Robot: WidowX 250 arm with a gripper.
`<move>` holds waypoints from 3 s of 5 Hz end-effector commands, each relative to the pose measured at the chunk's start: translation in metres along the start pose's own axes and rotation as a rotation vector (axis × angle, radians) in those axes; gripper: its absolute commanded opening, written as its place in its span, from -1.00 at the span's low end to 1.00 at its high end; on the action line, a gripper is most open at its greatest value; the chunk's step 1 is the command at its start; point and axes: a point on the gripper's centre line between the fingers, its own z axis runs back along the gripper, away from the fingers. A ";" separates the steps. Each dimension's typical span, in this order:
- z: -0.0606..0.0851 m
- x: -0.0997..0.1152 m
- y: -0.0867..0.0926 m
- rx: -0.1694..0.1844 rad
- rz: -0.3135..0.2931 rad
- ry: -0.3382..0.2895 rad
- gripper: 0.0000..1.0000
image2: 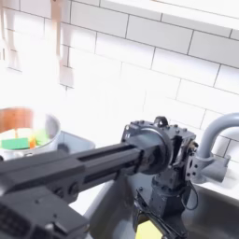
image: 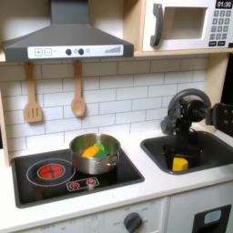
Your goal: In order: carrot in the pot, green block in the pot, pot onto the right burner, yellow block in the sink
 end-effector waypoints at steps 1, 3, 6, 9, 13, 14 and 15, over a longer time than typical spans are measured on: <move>0.066 -0.019 0.002 0.010 0.013 -0.140 1.00; 0.115 -0.060 0.024 0.029 0.076 -0.244 1.00; 0.201 -0.147 0.075 0.180 0.327 -0.580 1.00; 0.231 -0.188 0.057 0.191 0.323 -0.676 1.00; 0.234 -0.185 0.062 0.214 0.331 -0.748 1.00; 0.239 -0.183 0.073 0.256 0.360 -0.825 1.00; 0.249 -0.182 0.084 0.291 0.385 -0.900 1.00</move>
